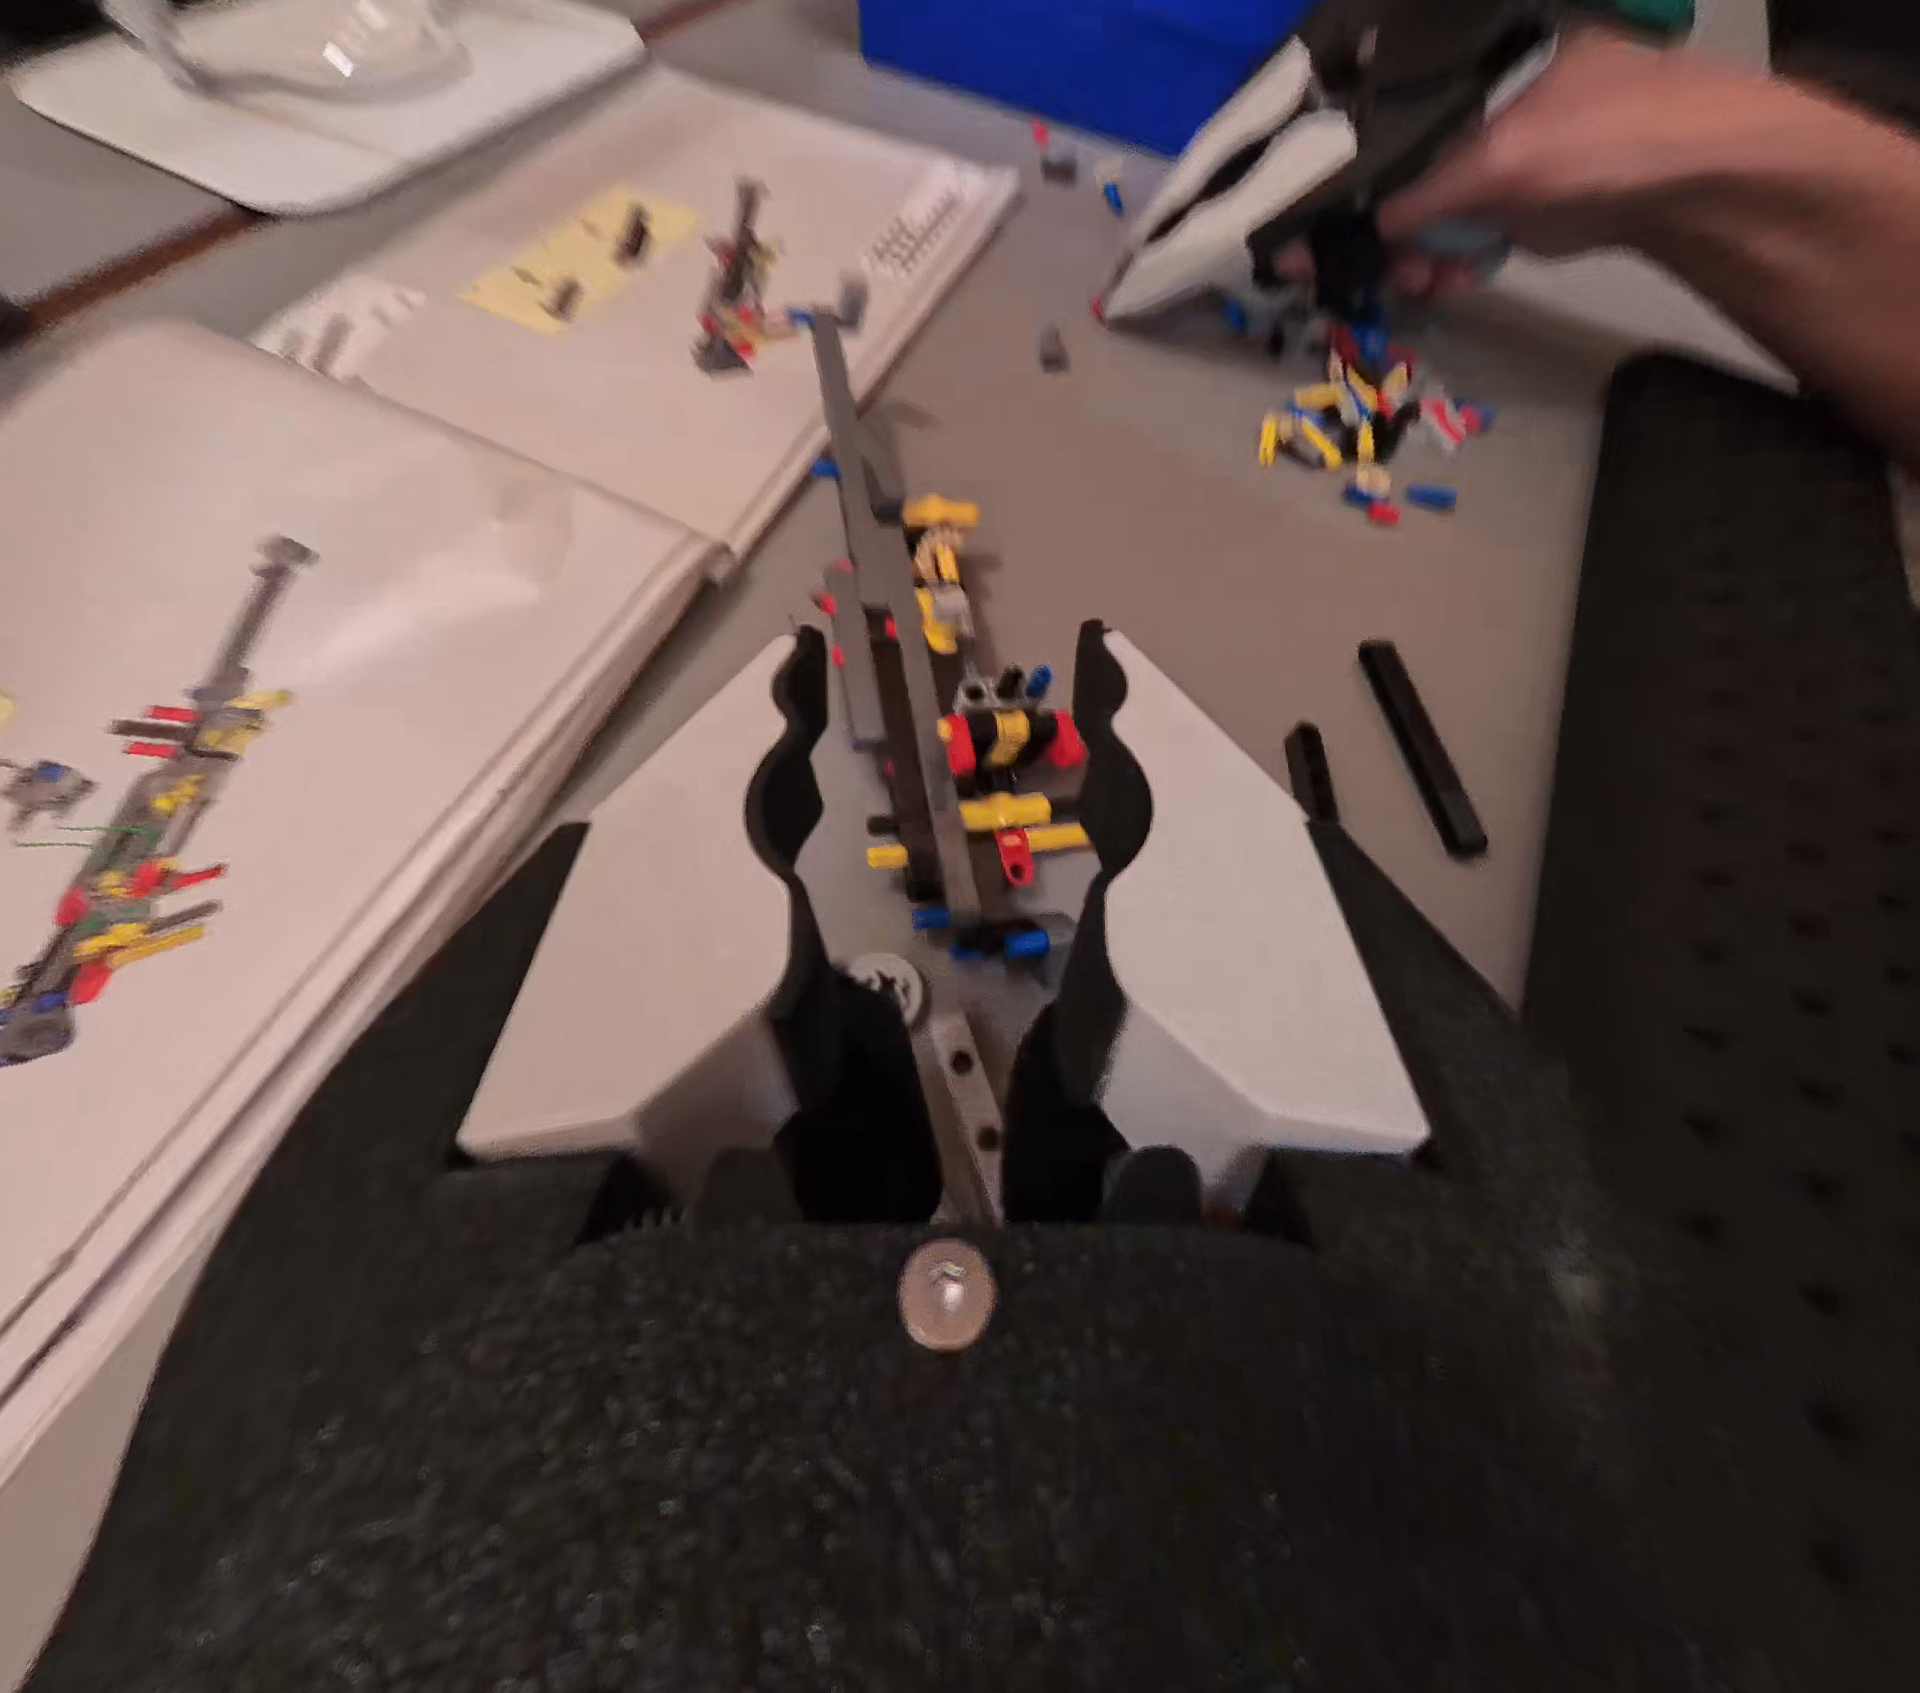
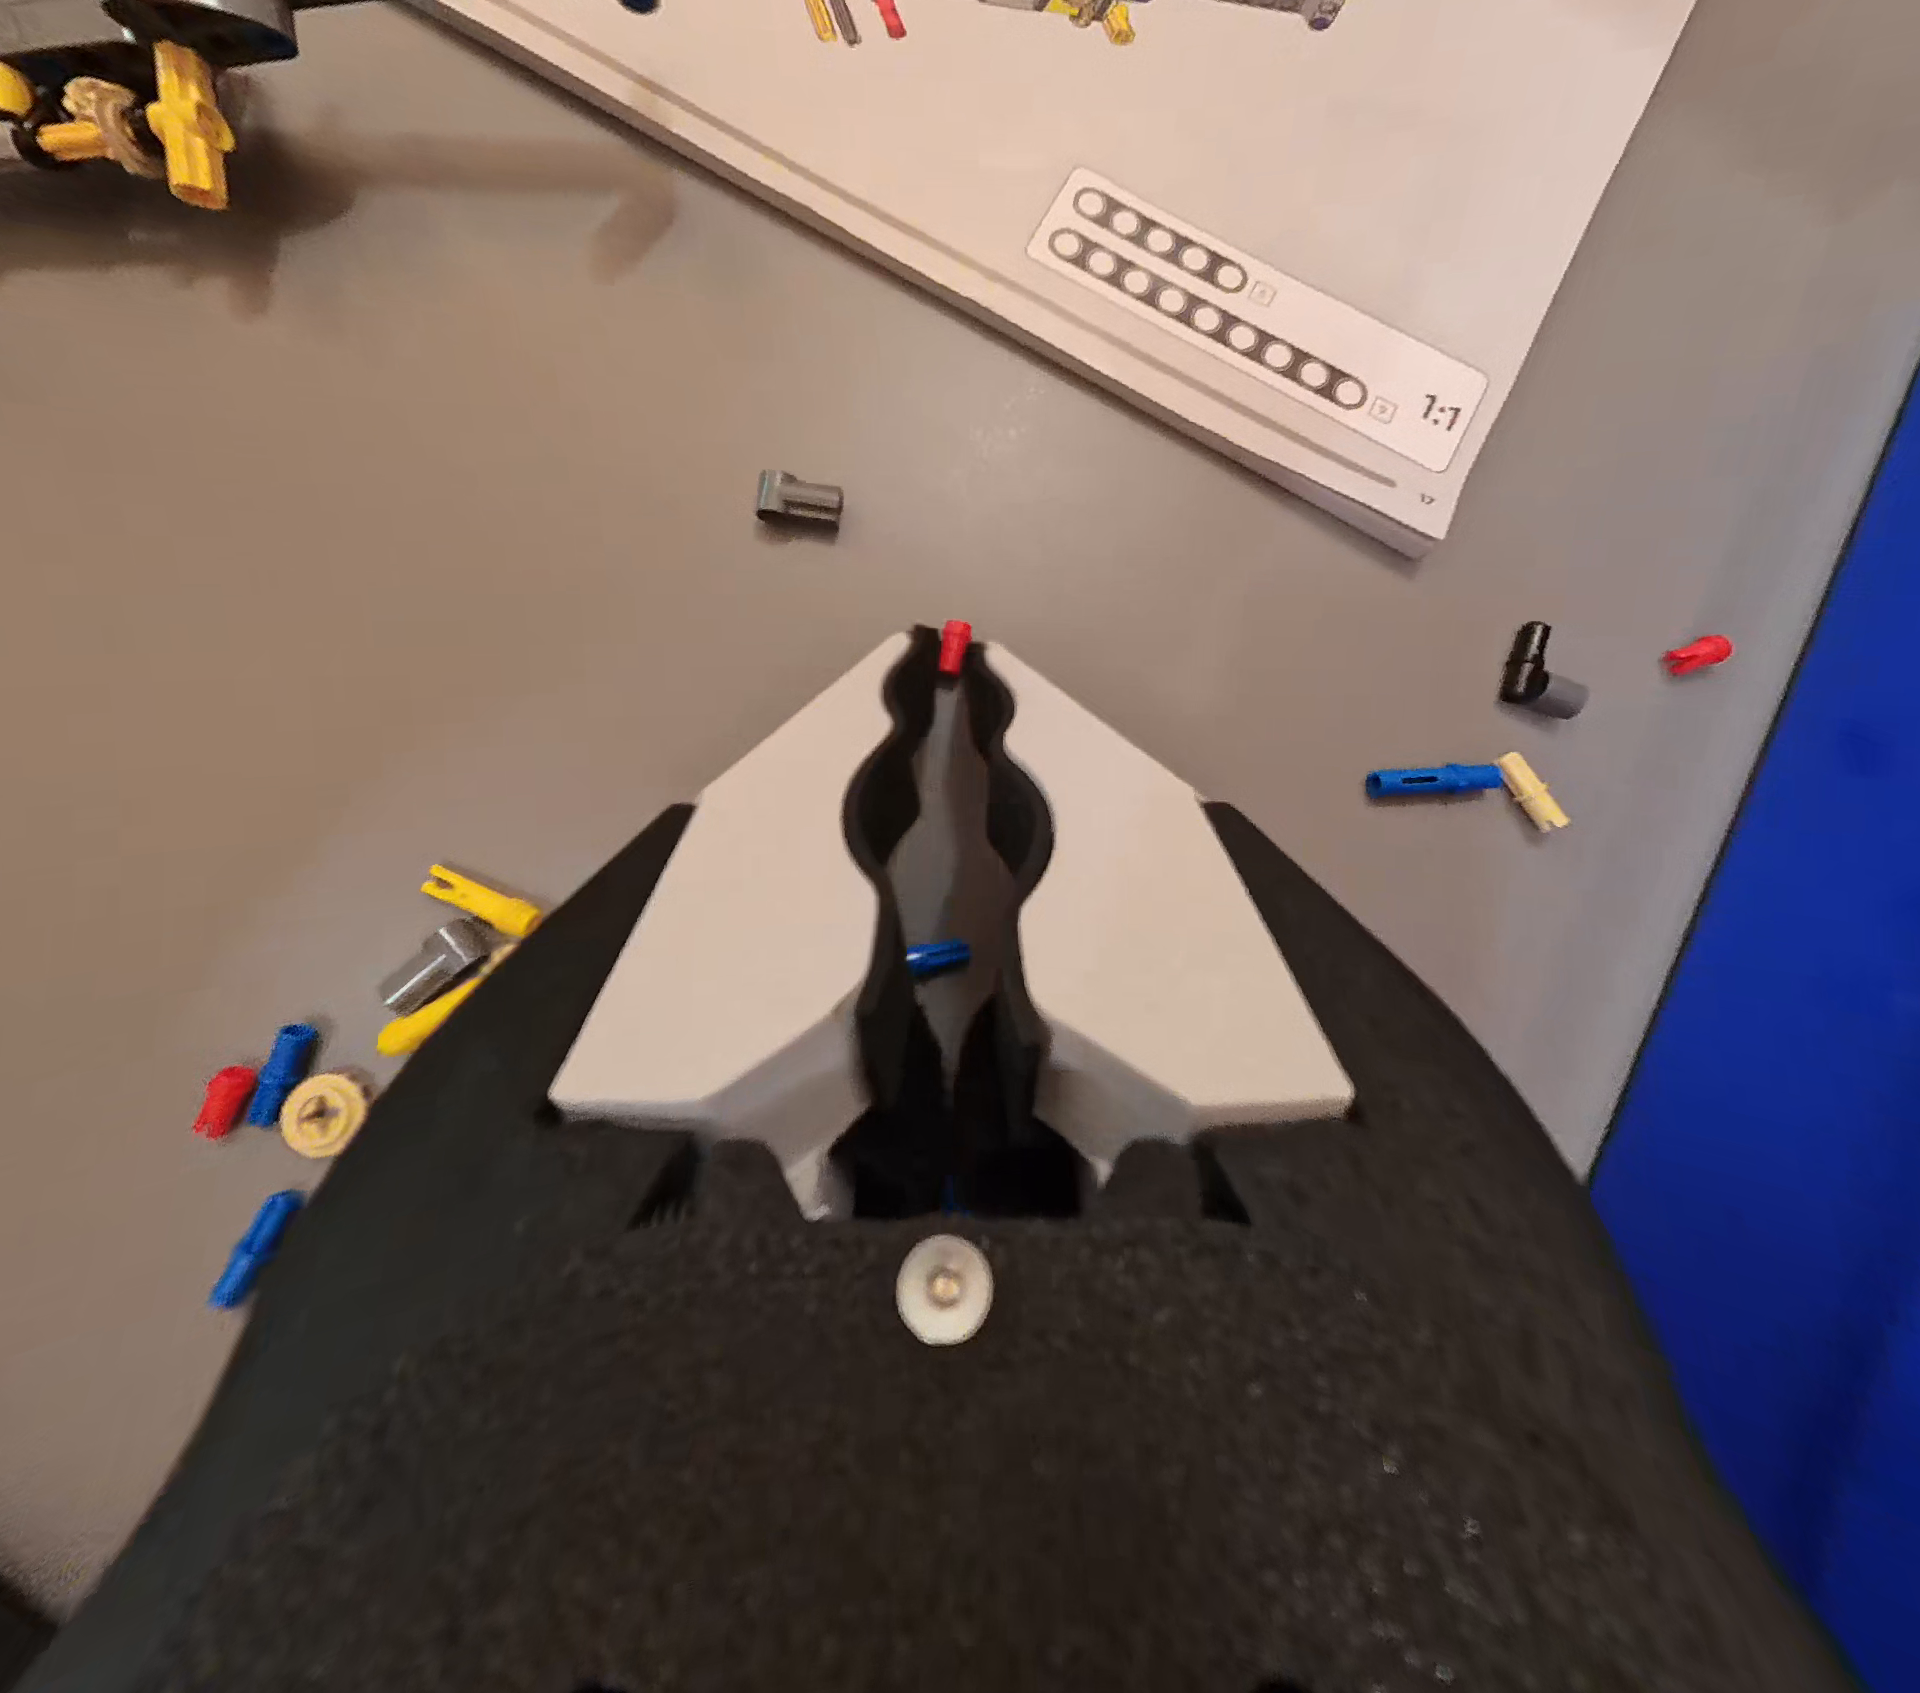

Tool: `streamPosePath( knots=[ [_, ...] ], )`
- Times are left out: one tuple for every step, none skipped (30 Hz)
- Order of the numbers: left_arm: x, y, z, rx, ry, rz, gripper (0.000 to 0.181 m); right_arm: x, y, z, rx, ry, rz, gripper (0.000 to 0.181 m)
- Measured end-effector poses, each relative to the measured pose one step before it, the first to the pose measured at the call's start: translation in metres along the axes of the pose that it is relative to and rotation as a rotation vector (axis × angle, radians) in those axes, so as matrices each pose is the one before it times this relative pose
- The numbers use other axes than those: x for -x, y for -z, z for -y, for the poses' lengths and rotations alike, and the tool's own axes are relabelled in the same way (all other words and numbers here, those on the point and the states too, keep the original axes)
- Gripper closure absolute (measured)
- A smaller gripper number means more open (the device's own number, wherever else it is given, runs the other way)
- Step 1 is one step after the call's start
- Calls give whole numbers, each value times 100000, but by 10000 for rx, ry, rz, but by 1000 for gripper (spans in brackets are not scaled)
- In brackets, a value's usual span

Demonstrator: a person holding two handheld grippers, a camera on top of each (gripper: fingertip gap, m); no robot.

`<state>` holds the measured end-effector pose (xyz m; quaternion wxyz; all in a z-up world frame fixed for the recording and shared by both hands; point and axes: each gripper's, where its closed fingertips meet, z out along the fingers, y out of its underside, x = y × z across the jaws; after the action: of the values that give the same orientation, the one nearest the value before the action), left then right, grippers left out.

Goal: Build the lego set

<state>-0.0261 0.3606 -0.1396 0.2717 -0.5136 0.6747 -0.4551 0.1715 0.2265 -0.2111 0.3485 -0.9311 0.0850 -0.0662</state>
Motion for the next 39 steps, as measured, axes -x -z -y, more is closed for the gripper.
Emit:
streamPosePath(
  knots=[
    [495, 592, 947, -560, 98, 195, 138, -80, -11, 8, 14, 42, -56, 179],
    [550, 497, 774, -489, 150, 139, 141, -9, -25, 28, 43, -70, -5, 179],
    [609, 382, 544, -344, 212, 101, 142, 165, 4, 54, 71, -19, 53, 179],
    [562, 289, 308, -206, 235, 59, 142, 523, 166, 358, -30, 104, 115, 179],
    [348, 230, 219, -147, 191, -41, 141, 987, 333, 890, -296, 213, 173, 178],
    [97, 241, 335, -222, 151, -114, 140, 1524, 309, 1175, -384, 217, 324, 179],
    [-91, 236, 457, -300, 146, -162, 141, 2201, 54, 1103, -305, 186, 608, 179],
    [-116, 155, 367, -229, 157, -148, 141, 2486, -284, 760, -148, 203, 719, 179],
    [47, 101, 207, -103, 120, -17, 141, 2188, -583, 420, -21, 186, 532, 178],
    [95, 67, 103, -44, 14, 50, 141, 1900, -717, 92, 100, 174, 422, 178],
    [16, 42, 12, -5, -61, 31, 141, 1430, -705, -241, 224, 192, 244, 178],
    [-15, 6, 8, 14, -65, 36, 141, 845, -608, -475, 324, 151, 42, 178],
    [-86, -14, -8, 8, -62, 10, 142, 429, -475, -436, 272, 59, -68, 178],
    [-158, -46, -43, 30, -67, -34, 142, 268, -325, -220, 88, -27, -62, 178],
    [-129, -96, -138, 72, -70, -7, 142, 185, -228, -209, 59, -68, -25, 178],
    [-35, -126, -183, 106, -102, 46, 142, -52, 6, 84, -103, -60, -97, 178],
    [-62, -140, -216, 124, -132, 43, 142, -125, 23, -54, 27, -40, -75, 178],
    [-90, -137, -224, 130, -108, 12, 142, -152, 50, -48, 41, -34, -77, 177],
    [-65, -108, -176, 104, -67, 18, 142, -356, 115, -4, 26, 7, -191, 172],
    [-101, -79, -112, 56, -57, -3, 142, -698, 322, 212, -107, 11, -322, 163],
    [-125, -33, -33, 20, -46, -33, 142, -1334, 627, 425, -302, -119, -503, 161],
    [-74, -13, 1, 1, -24, -8, 142, -2364, 780, 569, -429, -383, -844, 162],
    [-60, -2, 0, -7, -16, -13, 142, -3477, 699, 482, -401, -643, -1191, 163],
    [-92, -25, -22, 8, -15, -36, 142, -4379, 406, 285, -297, -944, -1521, 162],
    [-56, -38, -41, 26, -21, -4, 142, -4422, -120, 193, -203, -968, -1474, 157],
    [-47, -45, -3, 8, -47, 14, 142, -3776, -639, 76, -85, -929, -1189, 149],
    [-123, -60, 22, -12, -59, -24, 142, -2610, -942, 83, -16, -869, -669, 141],
    [-146, -72, 17, -19, -38, -47, 143, -1362, -963, -50, 111, -915, -129, 139],
    [-165, -99, 9, -20, -16, -72, 143, -955, -793, -162, 301, -754, -106, 137],
    [-162, -96, 1, -35, 9, -85, 143, -916, -581, -82, 283, -514, -359, 138],
    [-126, -94, -16, -57, 40, -87, 143, -684, -454, -14, 170, -273, -448, 137],
    [-153, -94, -87, -27, 76, -127, 143, -625, -333, 93, 69, -224, -566, 140],
    [-174, -98, -120, 27, 124, -160, 143, -341, -245, 55, 87, -134, -507, 144],
    [-229, -59, -50, 14, 143, -185, 143, -191, -268, -37, 128, -53, -488, 150],
    [-266, 20, 66, -37, 113, -182, 143, 43, -445, -201, 161, -114, -357, 152],
    [-265, 65, 186, -86, 37, -134, 143, 129, -489, -326, 232, -165, -254, 153],
    [-236, 102, 228, -118, -48, -86, 143, -16, -368, -163, 158, -104, -279, 153],
    [-174, 93, 160, -96, -80, -44, 143, -85, -223, 39, -23, 6, -244, 154],
    [-96, 44, -17, -15, -79, -13, 143, -284, -121, 167, -113, 45, -314, 154]
  ],
)
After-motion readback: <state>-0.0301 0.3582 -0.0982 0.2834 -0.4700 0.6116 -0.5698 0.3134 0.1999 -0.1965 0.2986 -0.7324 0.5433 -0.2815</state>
